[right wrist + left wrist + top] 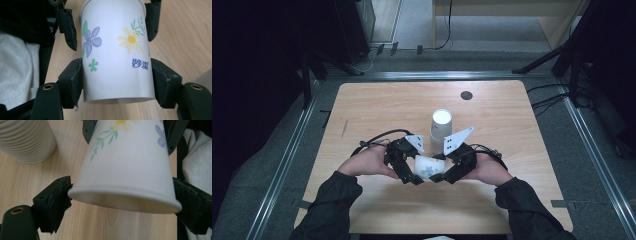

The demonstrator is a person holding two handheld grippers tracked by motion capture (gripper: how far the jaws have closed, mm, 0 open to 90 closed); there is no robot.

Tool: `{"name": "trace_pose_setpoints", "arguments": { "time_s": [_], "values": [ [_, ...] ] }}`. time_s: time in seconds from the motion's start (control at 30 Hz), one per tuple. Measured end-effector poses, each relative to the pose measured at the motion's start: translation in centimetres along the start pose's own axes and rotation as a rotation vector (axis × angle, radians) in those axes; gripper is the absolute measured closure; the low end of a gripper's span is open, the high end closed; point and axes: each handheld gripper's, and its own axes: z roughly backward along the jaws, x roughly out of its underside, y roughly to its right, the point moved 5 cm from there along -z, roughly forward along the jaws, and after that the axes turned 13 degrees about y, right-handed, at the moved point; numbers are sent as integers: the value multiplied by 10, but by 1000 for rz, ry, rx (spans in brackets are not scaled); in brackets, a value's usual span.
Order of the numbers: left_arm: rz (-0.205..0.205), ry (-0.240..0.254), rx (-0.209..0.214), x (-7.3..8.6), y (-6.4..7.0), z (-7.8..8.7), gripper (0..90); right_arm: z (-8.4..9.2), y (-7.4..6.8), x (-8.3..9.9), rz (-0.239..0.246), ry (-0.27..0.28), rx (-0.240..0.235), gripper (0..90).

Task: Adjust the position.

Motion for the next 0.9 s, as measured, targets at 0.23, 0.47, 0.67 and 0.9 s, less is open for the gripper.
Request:
{"name": "trace_pose_setpoints", "arguments": {
  "time_s": [0.23, 0.47, 0.67, 0.9],
  "values": [
    [27, 74, -16, 3, -3, 10, 98, 11, 4, -3, -17, 36, 14, 339],
    [61, 135, -30, 7, -5, 17, 99, 17, 6, -5, -28, 64, 17, 338],
    [112, 205, -30, 10, -5, 20, 99, 20, 8, -7, -32, 82, 18, 339],
    [151, 277, -8, 8, -4, 15, 99, 20, 7, -8, -35, 83, 7, 338]
  ]
}}
